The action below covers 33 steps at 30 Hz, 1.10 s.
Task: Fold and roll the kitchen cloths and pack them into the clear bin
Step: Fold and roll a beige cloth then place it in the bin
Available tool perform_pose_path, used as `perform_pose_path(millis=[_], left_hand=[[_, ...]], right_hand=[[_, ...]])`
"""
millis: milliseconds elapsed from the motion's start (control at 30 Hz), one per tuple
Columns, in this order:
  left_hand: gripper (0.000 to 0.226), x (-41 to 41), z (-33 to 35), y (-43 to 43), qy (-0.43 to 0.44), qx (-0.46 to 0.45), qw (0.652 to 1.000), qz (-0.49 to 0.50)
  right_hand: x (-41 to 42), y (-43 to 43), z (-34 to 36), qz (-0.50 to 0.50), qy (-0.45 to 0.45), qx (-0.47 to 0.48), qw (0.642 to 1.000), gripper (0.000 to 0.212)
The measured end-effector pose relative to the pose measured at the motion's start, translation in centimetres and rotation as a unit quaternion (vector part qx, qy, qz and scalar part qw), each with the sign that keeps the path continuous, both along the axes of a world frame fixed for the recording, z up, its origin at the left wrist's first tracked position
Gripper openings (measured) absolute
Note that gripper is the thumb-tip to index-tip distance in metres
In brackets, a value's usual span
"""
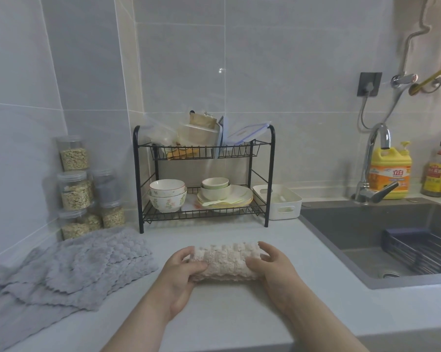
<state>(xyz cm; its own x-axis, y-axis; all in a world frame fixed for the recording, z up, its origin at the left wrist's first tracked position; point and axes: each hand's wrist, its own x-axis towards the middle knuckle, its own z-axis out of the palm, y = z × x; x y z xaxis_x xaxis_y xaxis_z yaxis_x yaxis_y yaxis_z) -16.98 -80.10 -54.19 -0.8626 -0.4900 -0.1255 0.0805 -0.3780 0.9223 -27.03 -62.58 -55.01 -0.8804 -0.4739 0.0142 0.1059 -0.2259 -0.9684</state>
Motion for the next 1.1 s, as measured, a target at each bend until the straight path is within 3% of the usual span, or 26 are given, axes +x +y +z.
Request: perform_pose_path(millis=[100,267,367,467,733,833,1000,1100], left_hand=[[0.026,0.1,0.2,0.3,0.007,-0.031,0.999,-0.027],[0.032,0.6,0.4,0.6,0.036,-0.010,0.999,-0.008],[0.030,0.3,-0.1,0.3,0.049,-0.022,0.999,0.006],[0.031,-0.3,-0.7,-0.1,0.058,-0.023,0.998,0.013],[0.026,-0.8,-0.4,0.0,0.057,-0.029,0.998,0.004],[0.026,-1.3,-0.4,-0.1,0.020,-0.002,1.000,0.014],[0.023,-2.3,1.8,-0.6,-0.135,0.018,0.991,0.018],[0.019,-2.4,4.4,-0.7,-0.181,0.044,0.982,-0.002]], right_hand=[[0.1,-0.2,0.0,0.004,0.017,-0.011,1.000,0.042],[0.5,0.0,0.3,-0.013,0.007,-0.021,1.000,0.047],[0.1,-0.2,-0.2,-0.008,0.027,-0.016,0.999,0.039],[-0.5,-0.3,-0.9,-0.019,0.049,0.010,0.999,0.030],[-0.1,-0.5,-0.1,-0.031,0.053,0.077,0.995,0.034],[-0.1,-0.6,0.7,-0.032,0.017,0.111,0.993,0.036],[-0.6,-1.2,2.8,-0.015,-0.060,0.199,0.978,0.032],[-0.7,-1.5,4.9,-0.019,-0.128,0.245,0.961,0.012]])
